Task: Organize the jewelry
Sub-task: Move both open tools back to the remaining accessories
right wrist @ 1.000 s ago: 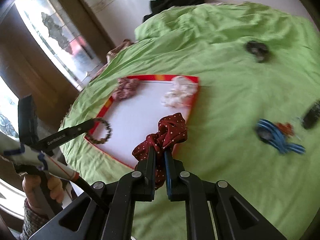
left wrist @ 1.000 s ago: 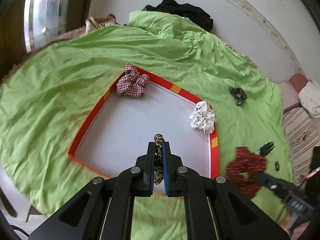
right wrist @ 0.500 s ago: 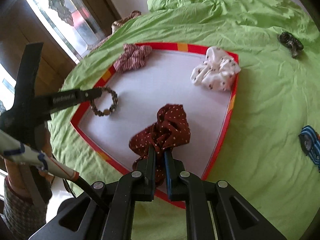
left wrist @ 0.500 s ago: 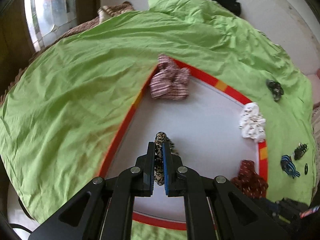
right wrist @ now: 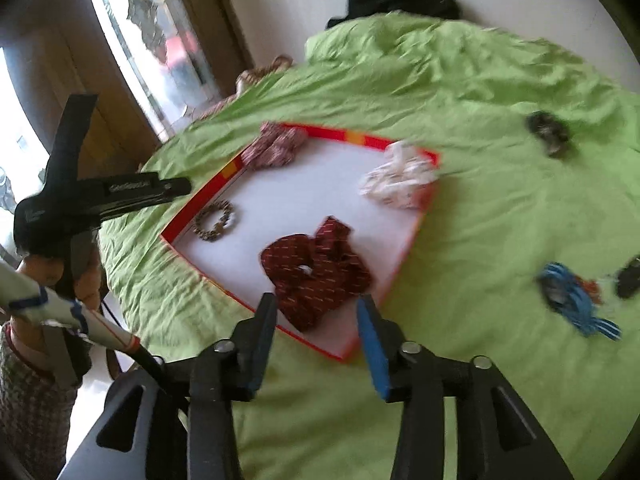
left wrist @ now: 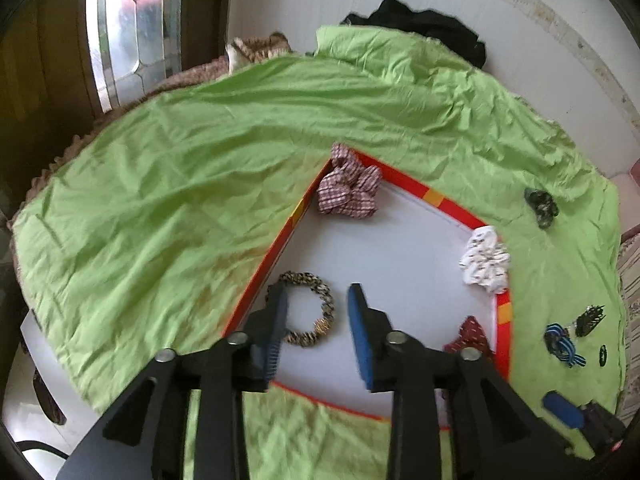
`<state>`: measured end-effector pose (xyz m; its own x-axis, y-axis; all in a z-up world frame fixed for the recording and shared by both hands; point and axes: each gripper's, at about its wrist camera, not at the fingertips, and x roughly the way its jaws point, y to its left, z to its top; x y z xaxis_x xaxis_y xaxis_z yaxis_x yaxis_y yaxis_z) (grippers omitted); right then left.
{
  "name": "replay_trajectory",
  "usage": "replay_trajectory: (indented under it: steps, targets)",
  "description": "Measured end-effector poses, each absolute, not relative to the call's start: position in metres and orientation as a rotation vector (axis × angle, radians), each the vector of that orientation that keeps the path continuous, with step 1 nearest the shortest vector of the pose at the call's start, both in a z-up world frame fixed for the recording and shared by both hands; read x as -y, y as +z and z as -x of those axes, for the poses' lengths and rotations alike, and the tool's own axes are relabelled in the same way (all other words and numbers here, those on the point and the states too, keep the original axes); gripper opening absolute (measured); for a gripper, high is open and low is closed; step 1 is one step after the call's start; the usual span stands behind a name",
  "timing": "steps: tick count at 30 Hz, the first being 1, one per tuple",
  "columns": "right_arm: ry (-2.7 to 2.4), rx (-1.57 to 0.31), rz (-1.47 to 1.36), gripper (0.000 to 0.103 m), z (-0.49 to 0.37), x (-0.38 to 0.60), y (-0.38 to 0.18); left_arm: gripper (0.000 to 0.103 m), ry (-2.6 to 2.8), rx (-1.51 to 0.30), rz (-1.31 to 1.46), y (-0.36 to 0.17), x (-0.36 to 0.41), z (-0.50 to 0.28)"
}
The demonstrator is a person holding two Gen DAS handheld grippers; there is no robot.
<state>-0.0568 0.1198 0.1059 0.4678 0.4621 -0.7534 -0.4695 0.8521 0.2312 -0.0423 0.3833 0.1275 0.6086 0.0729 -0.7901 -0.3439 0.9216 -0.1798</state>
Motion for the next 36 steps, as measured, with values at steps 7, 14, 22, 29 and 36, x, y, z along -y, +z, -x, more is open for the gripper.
replay_trajectory:
  steps: [7, 14, 22, 29, 36]
  targets:
    - [0.447, -0.924, -0.144, 0.050, 0.072, -0.045, 0.110, 0.048, 0.211, -0.854, 0.300, 0.148, -0.328, 0.078]
    - [0.388, -0.912, -0.205, 0.051, 0.095, 0.010, 0.108, 0.051, 0.148, -0.858, 0.264, 0.162, -0.263, 0.093]
    - [0.279, -0.964, -0.270, 0.052, 0.121, 0.090, 0.073, 0.059, 0.089, -0.865, 0.142, 0.171, -0.194, 0.099]
    - [0.168, -0.974, -0.396, 0.052, 0.129, 0.162, 0.051, 0.059, 0.010, -0.941, 0.084, 0.155, -0.141, 0.081]
    - [0.103, -0.945, -0.450, 0.052, 0.123, 0.205, 0.050, 0.059, -0.133, -0.993, -0.007, 0.129, -0.069, 0.051]
